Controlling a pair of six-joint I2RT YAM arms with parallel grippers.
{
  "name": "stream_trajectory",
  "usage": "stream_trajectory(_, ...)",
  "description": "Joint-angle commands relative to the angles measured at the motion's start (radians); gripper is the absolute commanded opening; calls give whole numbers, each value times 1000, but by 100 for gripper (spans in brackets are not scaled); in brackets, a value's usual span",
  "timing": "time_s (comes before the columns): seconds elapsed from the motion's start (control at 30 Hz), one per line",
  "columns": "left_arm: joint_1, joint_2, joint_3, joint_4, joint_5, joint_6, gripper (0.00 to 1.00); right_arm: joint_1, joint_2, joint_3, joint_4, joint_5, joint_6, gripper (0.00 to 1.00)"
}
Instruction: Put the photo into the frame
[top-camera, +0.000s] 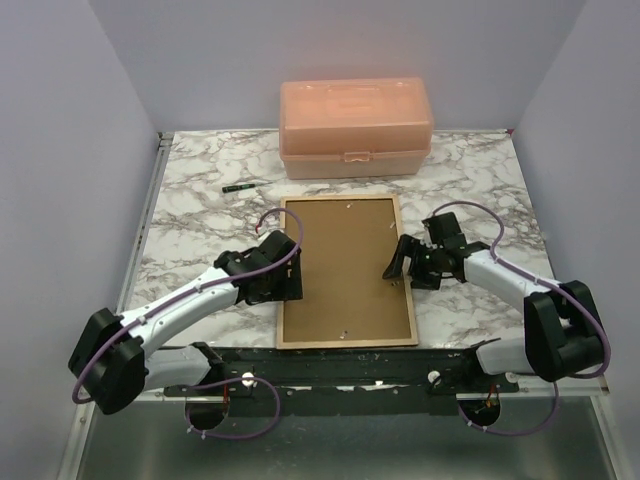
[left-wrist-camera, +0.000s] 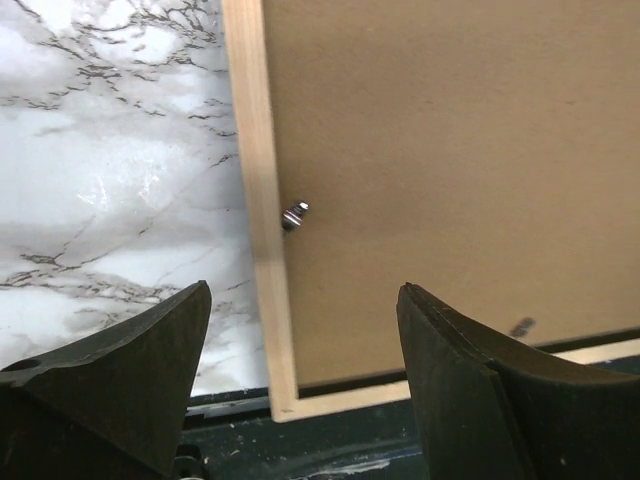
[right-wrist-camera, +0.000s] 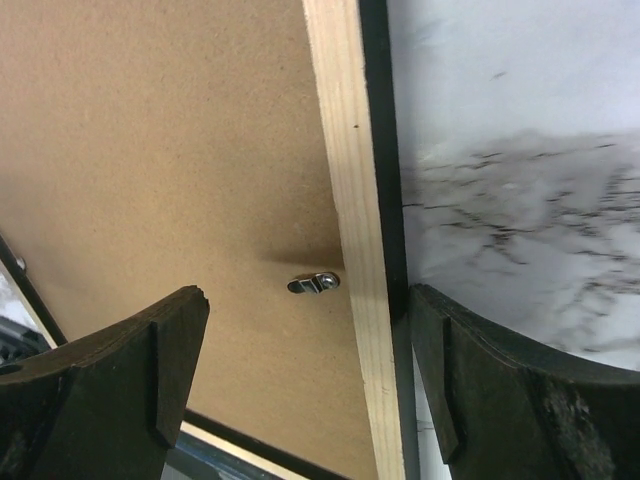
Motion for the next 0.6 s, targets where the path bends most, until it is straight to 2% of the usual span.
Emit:
stream_trajectory(0.0, 15, -108, -4, -56, -10, -13, 77, 97, 64, -7, -39, -28, 58, 88)
stream_trajectory(0.23, 21, -186, -26, -56, 15, -15, 77, 232, 135, 98, -100, 128, 85, 88)
stream_trajectory(0.57, 22, -183, -75, 3, 62, -30, 77, 282, 99, 122, -228, 330, 48, 89)
